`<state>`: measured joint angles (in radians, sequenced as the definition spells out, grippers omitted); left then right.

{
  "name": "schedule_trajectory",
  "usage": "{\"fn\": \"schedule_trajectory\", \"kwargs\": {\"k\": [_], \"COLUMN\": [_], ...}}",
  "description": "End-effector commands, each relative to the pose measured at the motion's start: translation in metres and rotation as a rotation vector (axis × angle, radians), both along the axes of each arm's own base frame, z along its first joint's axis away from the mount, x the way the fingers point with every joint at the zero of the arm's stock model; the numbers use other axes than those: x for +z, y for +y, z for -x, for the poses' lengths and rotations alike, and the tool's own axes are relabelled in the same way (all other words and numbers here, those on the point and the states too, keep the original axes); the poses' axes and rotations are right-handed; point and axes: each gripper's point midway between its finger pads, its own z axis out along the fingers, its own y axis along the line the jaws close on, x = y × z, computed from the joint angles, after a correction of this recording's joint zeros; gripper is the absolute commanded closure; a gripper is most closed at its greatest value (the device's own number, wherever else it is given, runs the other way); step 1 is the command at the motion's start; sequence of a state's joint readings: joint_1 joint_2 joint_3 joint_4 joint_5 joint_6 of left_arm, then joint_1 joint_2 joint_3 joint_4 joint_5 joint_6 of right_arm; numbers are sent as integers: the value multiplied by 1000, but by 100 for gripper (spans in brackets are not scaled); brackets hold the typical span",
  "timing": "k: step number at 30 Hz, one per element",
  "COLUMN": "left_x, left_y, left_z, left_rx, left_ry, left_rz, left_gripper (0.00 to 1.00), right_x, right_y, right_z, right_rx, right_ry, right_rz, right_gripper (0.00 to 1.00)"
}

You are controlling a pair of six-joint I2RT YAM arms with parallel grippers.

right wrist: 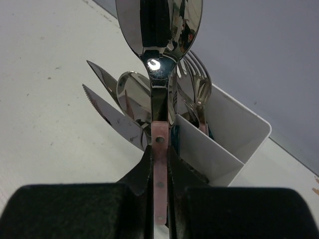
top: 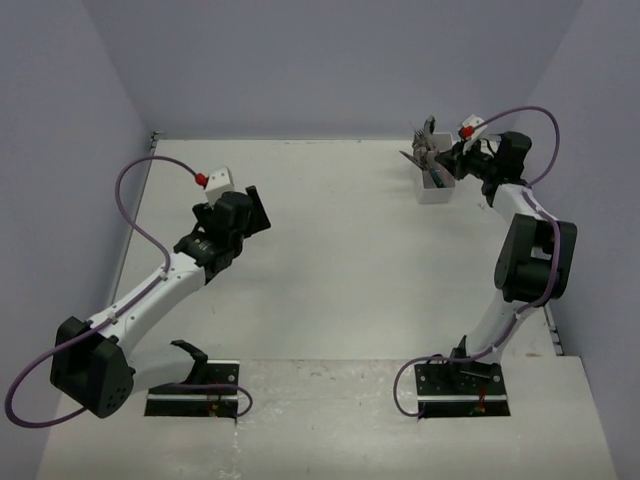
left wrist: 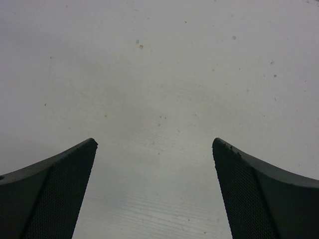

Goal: Sort the eating utensils into containers

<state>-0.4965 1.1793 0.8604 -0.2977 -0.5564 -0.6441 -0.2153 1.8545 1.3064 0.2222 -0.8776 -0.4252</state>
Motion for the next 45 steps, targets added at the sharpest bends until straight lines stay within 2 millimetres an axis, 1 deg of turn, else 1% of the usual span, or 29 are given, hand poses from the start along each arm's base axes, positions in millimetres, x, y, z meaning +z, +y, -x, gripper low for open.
{"fn": "schedule_trajectory", "kwargs": {"k": [1,2,3,4,5,6,7,8,9,11,13,16,19,20,22,28,30,32,34,36,40,42,44,45], "left_x": [22,22,20,20,18,19,18,18,17,16,16,19,21,22,24,23,22,22,21,22,22,24,26,30], "left_y": [1,1,1,-1,-1,-2,-3,-3,-3,-1,1,5,7,7,7,9,9,11,11,12,13,12,13,12], "left_z": [-17,-17,-18,-18,-18,-19,-19,-19,-18,-16,-15,-14,-15,-16,-16,-15,-14,-13,-12,-12,-11,-11,-11,-10], "left_rx": [22,23,24,22,23,23,17,21,21,27,35,48,51,53,51,55,56,62,64,66,68,67,65,62], "left_ry": [-59,-57,-51,-51,-49,-52,-52,-50,-48,-40,-38,-45,-54,-57,-60,-54,-51,-49,-49,-50,-48,-50,-53,-61], "left_rz": [-5,-5,-6,-3,-1,9,14,16,15,11,3,-3,-11,-15,-17,-26,-26,-29,-30,-33,-36,-31,-29,-24], "left_gripper": [0,0,0,0,0,0,0,0,0,0,0,0,0,0,0,0,0,0,0,0,0,0,0,0], "right_x": [50,48,51,41,45,44,36,38,31,29,19,12,0,-6,-12,-11,-13,-12,-13,-13,-14,-12,-7,2], "right_y": [9,5,4,2,2,1,0,-2,-3,-6,-11,-14,-15,-17,-17,-19,-19,-18,-18,-18,-19,-17,-15,-13], "right_z": [-13,-17,-20,-22,-24,-26,-27,-30,-30,-32,-31,-25,-21,-19,-18,-20,-18,-17,-16,-16,-14,-13,-10,-6], "right_rx": [124,118,123,127,136,139,142,140,139,139,137,145,144,143,144,142,141,143,141,141,139,137,140,136], "right_ry": [-206,-207,-216,-192,-201,-200,-178,-186,-163,-164,-132,-107,-79,-61,-47,-40,-32,-31,-27,-24,-13,-12,-10,-20], "right_rz": [55,60,64,58,60,59,55,70,70,87,81,62,57,52,52,51,50,50,49,48,46,41,23,17], "right_gripper": [100,100,100,100,99,99,98,98,97,97,97,95,94,92,91,86,83,76,75,71,71,69,55,49]}}
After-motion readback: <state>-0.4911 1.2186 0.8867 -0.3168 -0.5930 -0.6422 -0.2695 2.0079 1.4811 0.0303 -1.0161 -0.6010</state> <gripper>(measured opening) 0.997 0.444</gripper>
